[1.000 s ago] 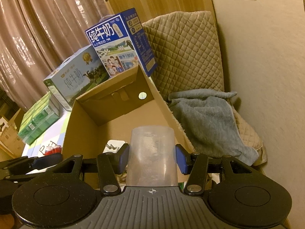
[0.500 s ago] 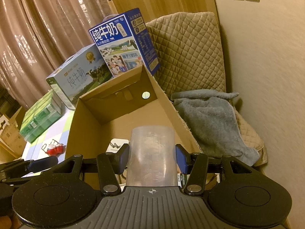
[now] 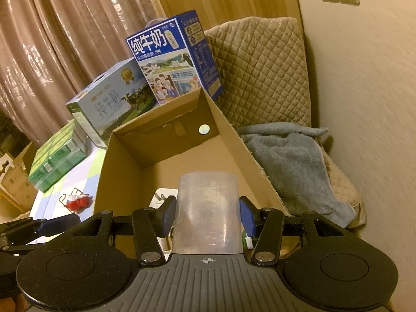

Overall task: Organize rigid objects
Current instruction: 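Open the right tool to drop the clear tube into the box, then move both tools back toward the red figurine and wire stand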

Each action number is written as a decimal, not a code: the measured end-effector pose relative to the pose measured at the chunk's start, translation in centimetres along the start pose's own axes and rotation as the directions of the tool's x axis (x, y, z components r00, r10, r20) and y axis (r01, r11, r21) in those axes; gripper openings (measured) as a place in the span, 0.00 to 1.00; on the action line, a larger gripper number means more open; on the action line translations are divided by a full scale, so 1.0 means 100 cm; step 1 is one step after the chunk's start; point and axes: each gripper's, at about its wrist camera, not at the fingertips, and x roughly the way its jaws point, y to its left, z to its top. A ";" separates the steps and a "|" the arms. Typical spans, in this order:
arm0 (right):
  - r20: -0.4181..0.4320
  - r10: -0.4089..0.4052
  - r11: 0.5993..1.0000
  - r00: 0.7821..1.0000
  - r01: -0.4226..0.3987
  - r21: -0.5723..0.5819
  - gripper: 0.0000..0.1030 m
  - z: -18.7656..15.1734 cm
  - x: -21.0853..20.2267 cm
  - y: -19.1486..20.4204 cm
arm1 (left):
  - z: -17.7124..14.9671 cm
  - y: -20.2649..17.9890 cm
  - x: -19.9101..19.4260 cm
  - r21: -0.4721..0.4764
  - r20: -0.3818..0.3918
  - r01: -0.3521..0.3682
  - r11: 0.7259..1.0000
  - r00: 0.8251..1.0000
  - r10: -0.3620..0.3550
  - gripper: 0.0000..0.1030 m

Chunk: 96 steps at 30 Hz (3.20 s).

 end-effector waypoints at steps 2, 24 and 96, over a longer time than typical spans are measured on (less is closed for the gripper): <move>0.004 0.002 1.000 1.000 -0.002 -0.001 0.47 0.001 0.000 0.002 | 0.000 0.001 -0.001 -0.002 0.002 -0.001 1.000 1.000 0.001 0.44; 0.059 0.026 0.998 0.998 -0.028 0.047 0.69 -0.007 -0.055 0.015 | -0.006 0.011 -0.057 -0.028 0.051 -0.024 0.999 0.998 0.025 0.55; -0.044 0.204 0.926 0.978 -0.207 -0.315 0.70 -0.074 0.054 0.253 | -0.100 0.253 -0.086 -0.240 0.012 -0.247 0.939 0.966 0.257 0.84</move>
